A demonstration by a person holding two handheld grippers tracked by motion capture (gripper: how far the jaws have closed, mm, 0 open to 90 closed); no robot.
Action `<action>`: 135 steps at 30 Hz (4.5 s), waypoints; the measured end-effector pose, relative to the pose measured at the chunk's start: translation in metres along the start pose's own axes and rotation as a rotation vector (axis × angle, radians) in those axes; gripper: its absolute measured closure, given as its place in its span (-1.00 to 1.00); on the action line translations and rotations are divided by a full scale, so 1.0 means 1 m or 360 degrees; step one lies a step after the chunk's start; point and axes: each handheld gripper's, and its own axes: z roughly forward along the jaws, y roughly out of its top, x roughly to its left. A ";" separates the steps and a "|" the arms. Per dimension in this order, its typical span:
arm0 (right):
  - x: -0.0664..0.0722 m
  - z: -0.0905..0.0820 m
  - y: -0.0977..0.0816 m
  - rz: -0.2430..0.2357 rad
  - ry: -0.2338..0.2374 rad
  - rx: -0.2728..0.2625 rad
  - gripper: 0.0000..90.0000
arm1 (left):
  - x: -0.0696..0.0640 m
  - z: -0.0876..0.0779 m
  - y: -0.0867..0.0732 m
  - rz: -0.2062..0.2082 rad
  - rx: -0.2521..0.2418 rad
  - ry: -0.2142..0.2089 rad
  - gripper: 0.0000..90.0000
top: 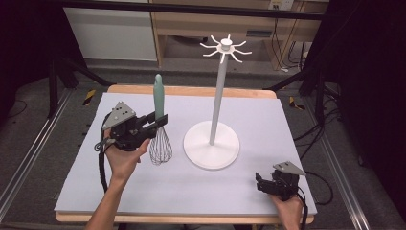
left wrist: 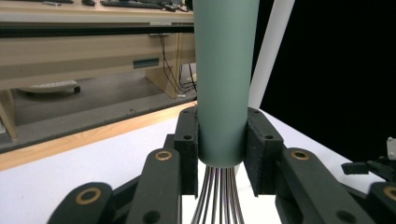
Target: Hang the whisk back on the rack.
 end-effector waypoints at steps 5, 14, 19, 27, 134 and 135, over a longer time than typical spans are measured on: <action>0.000 0.000 0.000 0.0005 0.0003 -0.0001 -0.80 | -0.004 0.003 0.007 0.0018 0.0000 -0.0016 0.53; -0.001 0.000 0.000 -0.0002 0.0001 0.0001 -0.79 | -0.012 0.007 0.019 0.0030 -0.0029 -0.0045 0.53; -0.001 0.000 0.000 0.0001 0.0003 -0.0002 -0.80 | -0.019 0.010 0.027 0.0053 -0.0035 -0.0068 0.53; -0.001 0.000 0.000 -0.0004 0.0002 -0.0004 -0.80 | -0.028 0.014 0.036 0.0099 -0.0036 -0.0082 0.53; 0.000 0.000 0.001 -0.0011 0.0013 -0.0005 -0.79 | -0.049 0.098 0.061 0.0204 0.0031 -0.0096 0.46; 0.000 0.000 0.001 -0.0011 0.0013 -0.0005 -0.79 | -0.049 0.098 0.061 0.0204 0.0031 -0.0096 0.44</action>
